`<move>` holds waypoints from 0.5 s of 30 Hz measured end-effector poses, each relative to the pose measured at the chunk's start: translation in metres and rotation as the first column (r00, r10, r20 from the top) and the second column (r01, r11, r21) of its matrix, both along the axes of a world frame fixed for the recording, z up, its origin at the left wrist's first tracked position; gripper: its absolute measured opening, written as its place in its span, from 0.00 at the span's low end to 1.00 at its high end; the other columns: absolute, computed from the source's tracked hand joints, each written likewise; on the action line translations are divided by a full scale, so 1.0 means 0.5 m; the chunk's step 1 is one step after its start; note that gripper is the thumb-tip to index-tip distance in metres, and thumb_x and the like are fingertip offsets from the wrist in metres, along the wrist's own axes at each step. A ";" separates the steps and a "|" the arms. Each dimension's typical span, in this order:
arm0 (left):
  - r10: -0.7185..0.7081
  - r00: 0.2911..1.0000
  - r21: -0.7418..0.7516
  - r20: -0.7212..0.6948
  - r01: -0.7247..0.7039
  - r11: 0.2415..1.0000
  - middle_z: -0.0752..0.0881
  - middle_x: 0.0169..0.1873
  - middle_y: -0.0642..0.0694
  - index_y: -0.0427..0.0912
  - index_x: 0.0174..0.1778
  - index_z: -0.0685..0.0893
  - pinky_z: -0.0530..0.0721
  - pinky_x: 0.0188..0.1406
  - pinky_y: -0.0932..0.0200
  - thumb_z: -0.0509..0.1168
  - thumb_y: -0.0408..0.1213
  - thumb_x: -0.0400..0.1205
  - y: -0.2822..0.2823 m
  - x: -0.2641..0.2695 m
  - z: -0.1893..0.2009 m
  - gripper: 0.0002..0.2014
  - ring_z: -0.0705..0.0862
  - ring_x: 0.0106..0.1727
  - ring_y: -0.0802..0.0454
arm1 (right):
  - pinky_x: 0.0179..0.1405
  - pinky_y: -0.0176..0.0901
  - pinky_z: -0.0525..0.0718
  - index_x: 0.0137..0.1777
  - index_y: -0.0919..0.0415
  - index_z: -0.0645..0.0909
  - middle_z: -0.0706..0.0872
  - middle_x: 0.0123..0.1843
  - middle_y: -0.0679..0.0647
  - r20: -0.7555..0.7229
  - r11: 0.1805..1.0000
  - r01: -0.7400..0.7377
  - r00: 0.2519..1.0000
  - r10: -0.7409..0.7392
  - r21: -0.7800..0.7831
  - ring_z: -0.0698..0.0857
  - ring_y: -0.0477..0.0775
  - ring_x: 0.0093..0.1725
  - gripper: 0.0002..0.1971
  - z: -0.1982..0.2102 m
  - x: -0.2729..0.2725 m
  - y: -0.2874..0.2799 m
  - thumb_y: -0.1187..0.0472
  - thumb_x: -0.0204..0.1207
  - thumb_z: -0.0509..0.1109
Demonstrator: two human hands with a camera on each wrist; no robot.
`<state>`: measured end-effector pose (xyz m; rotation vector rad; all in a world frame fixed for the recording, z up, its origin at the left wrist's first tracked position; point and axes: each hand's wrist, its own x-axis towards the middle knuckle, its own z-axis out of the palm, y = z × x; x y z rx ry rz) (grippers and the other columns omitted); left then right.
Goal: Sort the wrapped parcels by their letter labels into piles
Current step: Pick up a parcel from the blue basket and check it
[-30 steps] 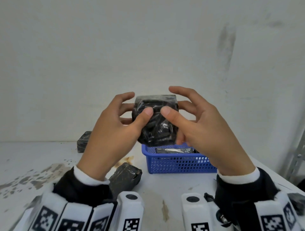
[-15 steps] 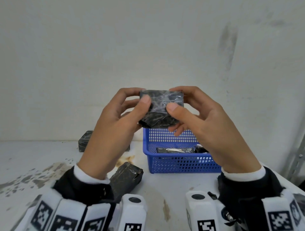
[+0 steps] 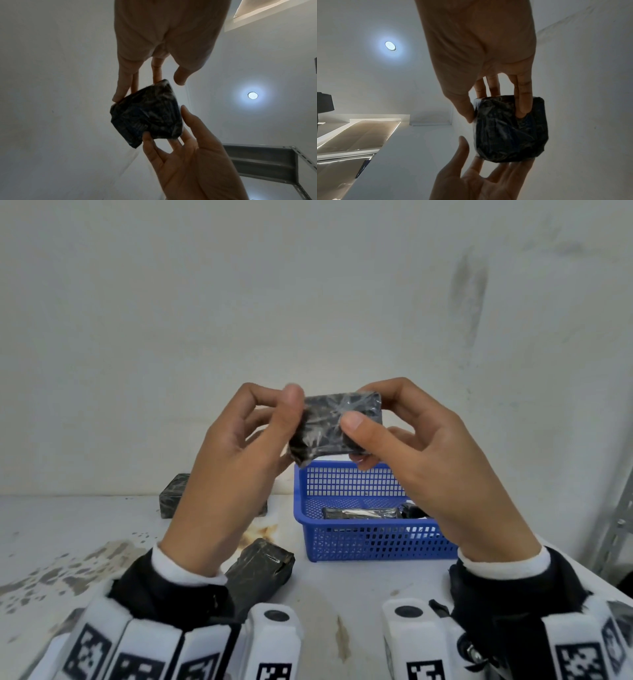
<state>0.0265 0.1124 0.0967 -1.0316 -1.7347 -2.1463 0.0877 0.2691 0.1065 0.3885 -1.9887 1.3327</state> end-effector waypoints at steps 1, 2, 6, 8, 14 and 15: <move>-0.020 0.999 -0.012 0.045 0.021 1.000 0.89 0.44 0.49 0.44 0.45 0.81 0.87 0.54 0.52 0.62 0.60 0.71 -0.002 -0.002 0.001 0.22 0.89 0.49 0.54 | 0.48 0.77 0.84 0.48 0.45 0.84 0.92 0.52 0.50 -0.004 1.000 -0.003 1.000 0.003 -0.014 0.84 0.80 0.46 0.09 0.000 0.001 -0.001 0.46 0.71 0.76; -0.038 0.995 -0.034 0.097 0.041 0.999 0.90 0.46 0.49 0.46 0.47 0.82 0.87 0.53 0.52 0.59 0.63 0.70 -0.003 -0.004 0.001 0.24 0.89 0.51 0.52 | 0.48 0.78 0.83 0.47 0.45 0.85 0.92 0.51 0.52 -0.003 1.000 -0.010 1.000 0.010 -0.021 0.84 0.80 0.47 0.08 -0.001 0.002 -0.002 0.46 0.70 0.76; -0.118 0.956 -0.079 0.269 0.144 0.986 0.91 0.47 0.39 0.43 0.61 0.78 0.91 0.37 0.50 0.64 0.57 0.75 -0.003 -0.005 0.002 0.25 0.92 0.45 0.39 | 0.40 0.48 0.91 0.47 0.49 0.83 0.91 0.59 0.42 0.004 0.998 -0.050 0.999 0.050 -0.035 0.91 0.50 0.41 0.07 -0.004 -0.001 -0.001 0.59 0.74 0.78; -0.142 0.948 -0.004 0.286 0.149 0.989 0.92 0.41 0.40 0.43 0.66 0.74 0.91 0.35 0.49 0.67 0.41 0.80 -0.004 -0.006 0.003 0.20 0.91 0.44 0.37 | 0.41 0.39 0.89 0.57 0.47 0.82 0.86 0.66 0.34 -0.009 0.995 -0.070 0.998 0.069 -0.077 0.92 0.45 0.45 0.15 -0.002 -0.001 -0.002 0.55 0.72 0.79; -0.104 0.979 -0.013 0.178 0.108 0.994 0.88 0.59 0.44 0.53 0.73 0.73 0.92 0.43 0.49 0.70 0.35 0.77 -0.011 -0.005 0.004 0.27 0.91 0.52 0.44 | 0.53 0.42 0.91 0.77 0.27 0.63 0.74 0.78 0.40 0.058 0.996 -0.049 0.997 0.053 -0.068 0.92 0.47 0.54 0.40 -0.004 -0.007 0.007 0.57 0.74 0.79; -0.092 0.983 -0.028 0.157 0.098 0.995 0.87 0.59 0.45 0.54 0.72 0.75 0.92 0.43 0.49 0.70 0.36 0.77 -0.010 -0.005 0.003 0.27 0.91 0.52 0.45 | 0.55 0.46 0.91 0.78 0.28 0.62 0.77 0.76 0.42 0.072 0.996 -0.057 0.996 0.062 -0.066 0.93 0.50 0.53 0.40 -0.006 -0.009 0.007 0.62 0.76 0.77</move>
